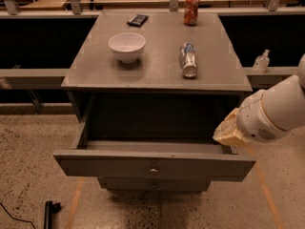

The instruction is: Close top drawer

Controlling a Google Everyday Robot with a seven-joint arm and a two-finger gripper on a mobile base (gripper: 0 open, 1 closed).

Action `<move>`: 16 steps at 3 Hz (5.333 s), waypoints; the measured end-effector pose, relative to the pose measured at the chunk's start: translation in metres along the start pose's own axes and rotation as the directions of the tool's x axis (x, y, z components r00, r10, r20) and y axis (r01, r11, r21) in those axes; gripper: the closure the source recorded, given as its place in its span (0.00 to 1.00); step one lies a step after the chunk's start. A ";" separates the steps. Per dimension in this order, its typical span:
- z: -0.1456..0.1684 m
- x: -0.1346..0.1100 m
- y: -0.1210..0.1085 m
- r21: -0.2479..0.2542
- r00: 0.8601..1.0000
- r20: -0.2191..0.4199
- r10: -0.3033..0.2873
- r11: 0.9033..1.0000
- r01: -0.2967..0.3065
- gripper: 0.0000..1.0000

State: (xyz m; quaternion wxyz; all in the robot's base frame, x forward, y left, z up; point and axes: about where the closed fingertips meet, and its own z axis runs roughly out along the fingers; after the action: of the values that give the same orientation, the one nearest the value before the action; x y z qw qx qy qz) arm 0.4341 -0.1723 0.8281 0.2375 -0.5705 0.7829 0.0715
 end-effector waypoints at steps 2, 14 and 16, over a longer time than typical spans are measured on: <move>0.023 0.012 0.013 0.006 1.000 0.001 -0.010 1.000 0.010 1.00; 0.184 0.050 -0.085 0.337 0.928 -0.076 -0.364 0.867 0.368 1.00; 0.212 0.045 -0.116 0.385 0.922 -0.066 -0.381 0.843 0.376 1.00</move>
Offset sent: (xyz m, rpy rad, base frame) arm -0.0160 0.0052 -0.0656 0.0000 -0.0102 0.0098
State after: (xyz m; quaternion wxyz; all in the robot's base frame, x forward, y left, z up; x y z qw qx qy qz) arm 0.5931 -0.1694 0.6399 0.3608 -0.6542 0.6519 -0.1303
